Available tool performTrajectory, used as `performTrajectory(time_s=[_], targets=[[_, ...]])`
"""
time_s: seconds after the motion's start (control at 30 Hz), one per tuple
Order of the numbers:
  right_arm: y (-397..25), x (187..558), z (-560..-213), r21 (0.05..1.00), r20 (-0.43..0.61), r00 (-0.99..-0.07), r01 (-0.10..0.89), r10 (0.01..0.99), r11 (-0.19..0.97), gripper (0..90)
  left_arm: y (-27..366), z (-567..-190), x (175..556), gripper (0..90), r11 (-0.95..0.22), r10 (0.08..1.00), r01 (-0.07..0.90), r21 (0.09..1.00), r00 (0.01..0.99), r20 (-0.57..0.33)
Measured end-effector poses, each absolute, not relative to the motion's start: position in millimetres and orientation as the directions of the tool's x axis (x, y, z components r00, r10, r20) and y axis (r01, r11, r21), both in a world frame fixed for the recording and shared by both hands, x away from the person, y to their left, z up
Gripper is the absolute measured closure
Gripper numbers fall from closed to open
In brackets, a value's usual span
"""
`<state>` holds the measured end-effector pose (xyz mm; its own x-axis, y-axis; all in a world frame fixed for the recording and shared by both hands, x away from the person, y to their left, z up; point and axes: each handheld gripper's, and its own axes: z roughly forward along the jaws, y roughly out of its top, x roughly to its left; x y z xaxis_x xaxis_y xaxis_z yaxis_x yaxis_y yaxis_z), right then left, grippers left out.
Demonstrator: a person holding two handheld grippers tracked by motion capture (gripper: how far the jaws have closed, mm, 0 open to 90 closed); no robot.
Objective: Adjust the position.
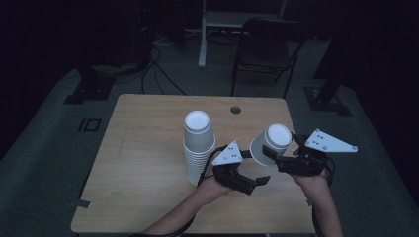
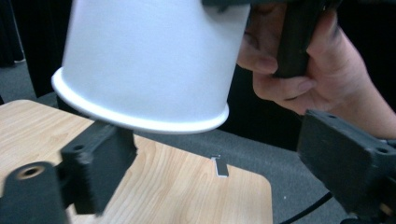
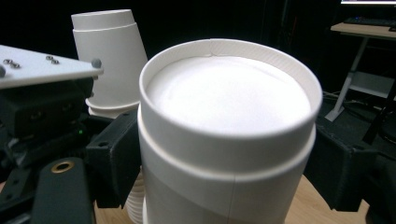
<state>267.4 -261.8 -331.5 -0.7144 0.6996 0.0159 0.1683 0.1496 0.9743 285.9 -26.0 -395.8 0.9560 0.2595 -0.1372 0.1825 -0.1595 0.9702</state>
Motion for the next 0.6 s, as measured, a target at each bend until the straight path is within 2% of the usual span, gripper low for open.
performTrajectory(time_s=[0.1,0.2,0.33,0.37,0.4,0.53,0.6], targets=[[-265,266,-332,0.974,0.017,-0.716,0.170,0.698,0.151,20.2,-24,-394,286,17.3,-0.152,0.270,0.179,0.972,0.954,-0.134],[-267,263,-334,0.974,0.022,-0.719,0.172,0.695,0.148,20.2,-22,-392,285,26.9,-0.157,0.293,0.169,0.973,0.949,-0.118],[-270,260,-335,0.975,0.028,-0.726,0.172,0.687,0.143,20.2,-21,-391,283,46.2,-0.176,0.320,0.140,0.974,0.944,-0.078],[-271,259,-335,0.975,0.029,-0.727,0.173,0.686,0.142,20.2,-19,-392,283,46.2,-0.162,0.327,0.120,0.979,0.943,-0.061],[-273,258,-336,0.973,0.028,-0.726,0.177,0.688,0.147,20.1,-18,-392,283,50.9,-0.153,0.321,0.118,0.981,0.945,-0.064],[-277,257,-338,0.971,0.030,-0.732,0.183,0.681,0.154,20.1,-13,-390,287,56.3,-0.113,0.297,0.161,0.980,0.947,-0.121],[-277,256,-339,0.969,0.028,-0.735,0.187,0.677,0.163,20.1,-10,-389,290,63.1,-0.099,0.297,0.176,0.979,0.945,-0.140]])
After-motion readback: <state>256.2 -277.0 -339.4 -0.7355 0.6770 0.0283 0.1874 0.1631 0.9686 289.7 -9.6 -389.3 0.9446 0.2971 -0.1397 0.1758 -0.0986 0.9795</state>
